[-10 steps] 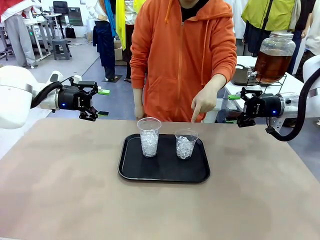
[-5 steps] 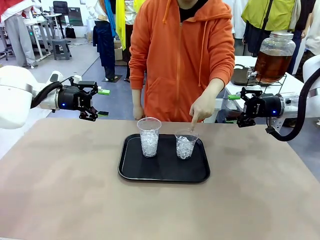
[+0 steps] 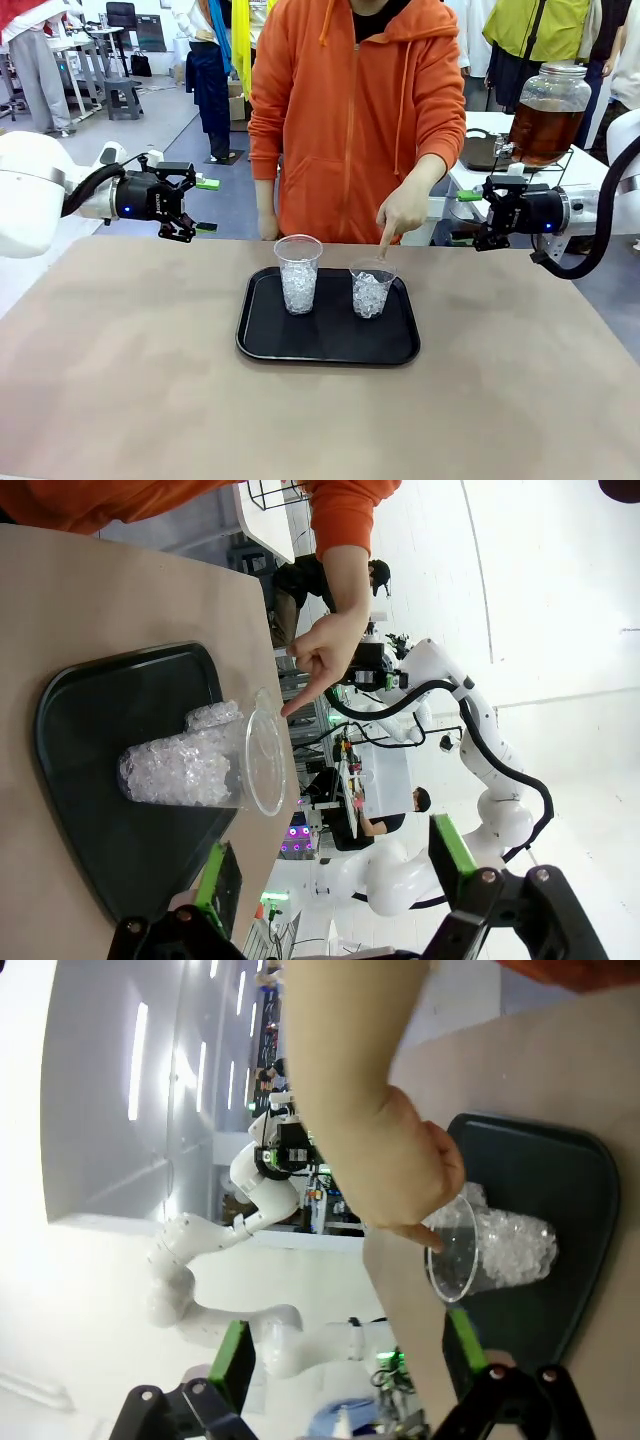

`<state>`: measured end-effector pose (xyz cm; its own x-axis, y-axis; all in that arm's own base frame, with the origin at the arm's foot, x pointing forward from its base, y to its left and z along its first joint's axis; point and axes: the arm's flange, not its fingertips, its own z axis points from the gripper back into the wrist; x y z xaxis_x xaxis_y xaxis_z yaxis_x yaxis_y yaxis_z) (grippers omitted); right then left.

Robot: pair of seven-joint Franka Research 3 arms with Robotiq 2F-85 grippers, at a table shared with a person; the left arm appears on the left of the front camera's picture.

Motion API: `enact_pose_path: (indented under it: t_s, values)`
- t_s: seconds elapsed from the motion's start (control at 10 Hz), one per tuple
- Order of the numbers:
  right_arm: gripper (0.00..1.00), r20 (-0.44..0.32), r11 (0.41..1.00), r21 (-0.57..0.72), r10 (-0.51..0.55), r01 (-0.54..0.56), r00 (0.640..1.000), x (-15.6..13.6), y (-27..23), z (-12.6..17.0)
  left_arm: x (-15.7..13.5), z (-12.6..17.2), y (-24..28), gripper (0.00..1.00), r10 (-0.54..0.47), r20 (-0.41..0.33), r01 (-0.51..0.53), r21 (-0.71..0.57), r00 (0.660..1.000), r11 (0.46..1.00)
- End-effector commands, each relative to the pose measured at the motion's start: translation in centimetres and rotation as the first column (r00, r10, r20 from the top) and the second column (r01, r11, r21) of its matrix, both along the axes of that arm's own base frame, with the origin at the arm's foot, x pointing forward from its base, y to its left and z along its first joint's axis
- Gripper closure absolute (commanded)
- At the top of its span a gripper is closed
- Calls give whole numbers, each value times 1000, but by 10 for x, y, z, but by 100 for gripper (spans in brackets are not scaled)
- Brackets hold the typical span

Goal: Pour the drink into the iced cup.
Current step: Pick up the iced cup indicated by the human and present it to them.

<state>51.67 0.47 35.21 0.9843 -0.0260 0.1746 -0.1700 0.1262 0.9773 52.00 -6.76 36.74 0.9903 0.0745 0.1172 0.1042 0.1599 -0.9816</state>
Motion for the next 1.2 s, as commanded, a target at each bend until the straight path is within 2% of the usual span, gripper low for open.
enact_pose_path:
  t_s: [0.0, 0.1, 0.3, 0.4, 0.5, 0.6, 1.0, 1.1]
  values:
    - [0, 270, 1000, 1, -20, 20, 963, -18, 1, -11, -2, 1, 0, 0, 0, 4, 0, 0, 1000, 1000]
    - [0, 389, 999, -23, -30, 42, 921, -25, 3, -12, -2, 1, 0, 0, 0, 4, 0, 0, 1000, 1000]
    - [0, 524, 999, -13, -37, 51, 851, -33, 2, -16, -2, 1, 0, 0, 0, 4, 0, 0, 1000, 1000]
    - [0, 541, 999, -5, -26, 34, 841, -34, 1, -17, -2, 1, 0, 0, 0, 4, 0, 0, 1000, 1000]
    - [0, 507, 999, -41, 7, 16, 862, -36, -3, -14, -2, 1, 0, 0, 0, 4, 0, 0, 1000, 1000]
    - [0, 503, 999, -29, -2, 19, 864, -28, 0, -16, -2, 1, 0, 0, 0, 4, 0, 0, 1000, 1000]
    - [0, 509, 999, -30, 1, 17, 861, -29, 0, -19, -2, 1, 0, 0, 0, 4, 0, 0, 1000, 1000]
    - [0, 644, 999, -13, -20, 36, 765, -26, 5, -21, -2, 1, 0, 0, 0, 4, 0, 0, 1000, 1000]
